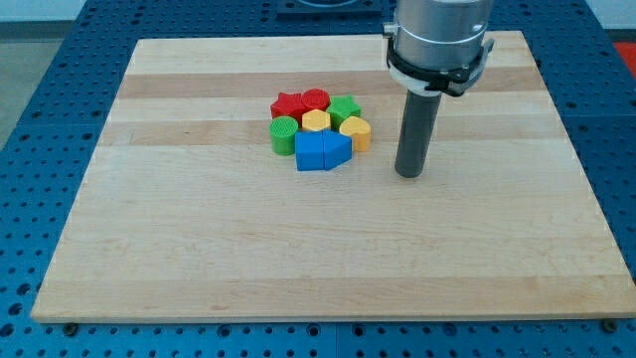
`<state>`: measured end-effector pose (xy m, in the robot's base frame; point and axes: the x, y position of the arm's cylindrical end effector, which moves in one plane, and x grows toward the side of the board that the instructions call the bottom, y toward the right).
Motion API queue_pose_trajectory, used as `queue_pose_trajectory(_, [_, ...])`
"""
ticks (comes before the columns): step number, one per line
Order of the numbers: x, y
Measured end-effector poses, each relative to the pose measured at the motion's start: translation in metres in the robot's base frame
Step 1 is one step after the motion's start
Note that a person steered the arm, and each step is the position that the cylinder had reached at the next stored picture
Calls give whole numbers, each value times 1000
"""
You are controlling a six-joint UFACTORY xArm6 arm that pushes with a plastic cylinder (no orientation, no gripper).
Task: Separate the heart from the group of blocks
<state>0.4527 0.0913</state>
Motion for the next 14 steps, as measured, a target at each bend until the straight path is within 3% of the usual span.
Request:
queue_pose_trajectory(3, [16, -31])
queue_pose_trajectory(6, [18, -157])
queue_pose_trajectory(7, [-12, -187])
queue_pose_trajectory(9, [-79, -193])
queue_pose_trajectory(14, [-68, -111])
